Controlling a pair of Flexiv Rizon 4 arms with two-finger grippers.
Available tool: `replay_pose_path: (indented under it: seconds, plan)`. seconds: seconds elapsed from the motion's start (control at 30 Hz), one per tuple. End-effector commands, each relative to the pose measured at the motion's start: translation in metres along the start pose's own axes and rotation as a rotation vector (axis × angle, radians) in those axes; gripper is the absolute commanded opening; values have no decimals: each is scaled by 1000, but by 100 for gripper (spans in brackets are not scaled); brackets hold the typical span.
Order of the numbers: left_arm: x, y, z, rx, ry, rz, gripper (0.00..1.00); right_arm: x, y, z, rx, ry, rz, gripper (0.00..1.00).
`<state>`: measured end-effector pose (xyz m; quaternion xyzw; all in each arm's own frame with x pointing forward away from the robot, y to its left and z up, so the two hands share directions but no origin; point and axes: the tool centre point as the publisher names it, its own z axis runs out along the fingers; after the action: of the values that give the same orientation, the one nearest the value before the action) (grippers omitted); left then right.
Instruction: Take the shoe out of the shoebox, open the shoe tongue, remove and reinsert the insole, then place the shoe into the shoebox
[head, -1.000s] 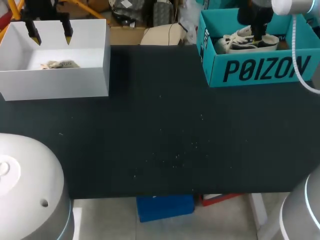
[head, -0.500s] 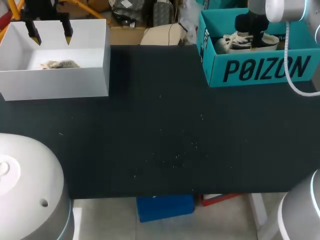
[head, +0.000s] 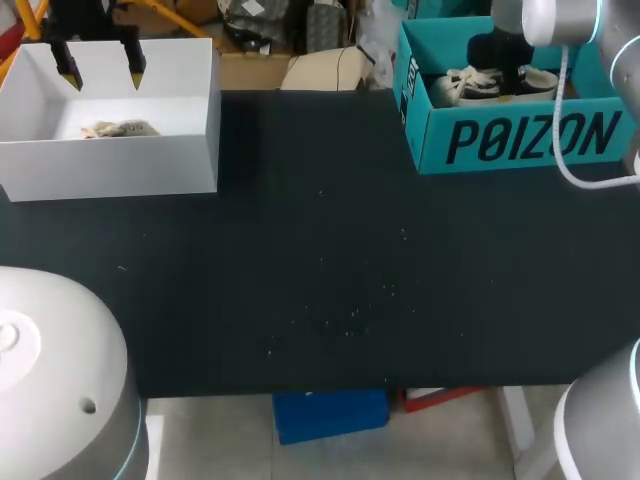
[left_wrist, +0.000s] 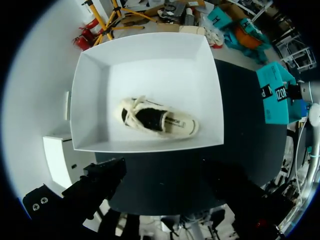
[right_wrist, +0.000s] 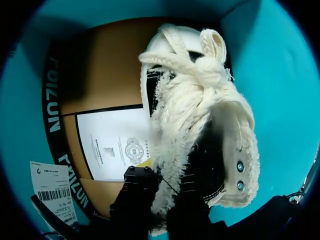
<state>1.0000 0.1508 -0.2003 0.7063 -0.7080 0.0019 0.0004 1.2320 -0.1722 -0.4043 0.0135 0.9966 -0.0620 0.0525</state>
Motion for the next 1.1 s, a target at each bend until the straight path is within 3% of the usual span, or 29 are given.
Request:
replay_pose_path:
  seconds: [0.03, 0.4, 0.57, 0.73, 0.87, 1.1]
  plan:
    - [0, 0, 0, -2, -2, -1, 100, 0, -7, -13, 3, 19, 9, 0]
    - [0, 0, 0, -2, -2, -1, 100, 21, -32, -71, -15, -96, 63, 0]
    - [0, 0, 0, -2, -2, -1, 100, 31, -42, -109, -13, -175, 56, 0]
    - [0, 0, 0, -2, -2, -1, 100, 44, -45, -163, 22, -259, 71, 0]
    - [0, 0, 0, -2, -2, -1, 100, 59, -37, -207, 63, -322, 80, 0]
    - [0, 0, 0, -2, -2, -1, 100, 101, 4, -283, 129, -433, 116, 0]
